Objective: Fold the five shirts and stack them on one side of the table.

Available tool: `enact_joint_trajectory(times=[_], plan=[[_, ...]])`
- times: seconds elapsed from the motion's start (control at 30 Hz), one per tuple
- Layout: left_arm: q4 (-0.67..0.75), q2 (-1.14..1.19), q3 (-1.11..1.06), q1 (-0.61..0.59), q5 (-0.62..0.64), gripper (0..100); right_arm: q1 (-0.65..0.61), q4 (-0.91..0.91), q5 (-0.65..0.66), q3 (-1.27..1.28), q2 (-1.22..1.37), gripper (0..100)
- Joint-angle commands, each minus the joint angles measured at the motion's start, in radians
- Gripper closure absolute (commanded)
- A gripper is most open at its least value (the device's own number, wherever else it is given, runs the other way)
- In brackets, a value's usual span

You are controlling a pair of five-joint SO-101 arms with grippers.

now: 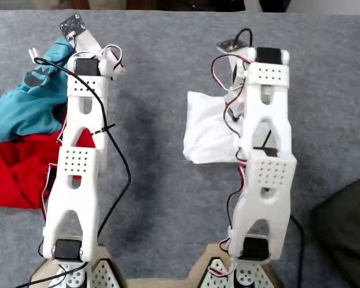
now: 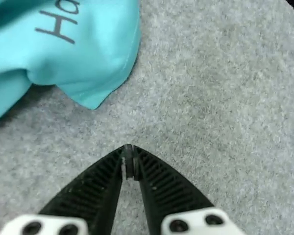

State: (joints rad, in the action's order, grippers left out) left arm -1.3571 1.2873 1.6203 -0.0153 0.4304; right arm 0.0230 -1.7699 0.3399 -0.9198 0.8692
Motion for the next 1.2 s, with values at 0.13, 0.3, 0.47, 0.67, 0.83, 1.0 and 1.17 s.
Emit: enact_joint_trajectory(times=[0.13,0.3,0.47,0.67,0.83,1.0,1.17], plan=[[0.018,-0.012,0.052,-0.005,-0.011,98,-0.045,-0.006,-0.005,-0.328,0.154,88.4],[0.018,-0.012,0.052,-0.003,-0.011,98,-0.048,-0.006,-0.005,-0.398,0.246,88.3],[0.020,-0.010,0.052,-0.002,-0.012,98,-0.027,-0.011,-0.005,-0.403,0.265,88.3],[0.054,0.013,0.031,-0.002,-0.012,98,-0.019,-0.011,0.031,-0.398,0.263,89.8],[0.052,0.015,0.035,-0.002,-0.012,98,-0.018,-0.006,0.032,-0.397,0.265,99.3],[0.052,0.015,0.035,-0.002,-0.012,98,0.004,-0.009,0.031,-0.404,0.272,99.2],[0.054,0.016,0.034,-0.002,-0.012,98,0.027,-0.012,0.026,-0.404,0.211,99.3]])
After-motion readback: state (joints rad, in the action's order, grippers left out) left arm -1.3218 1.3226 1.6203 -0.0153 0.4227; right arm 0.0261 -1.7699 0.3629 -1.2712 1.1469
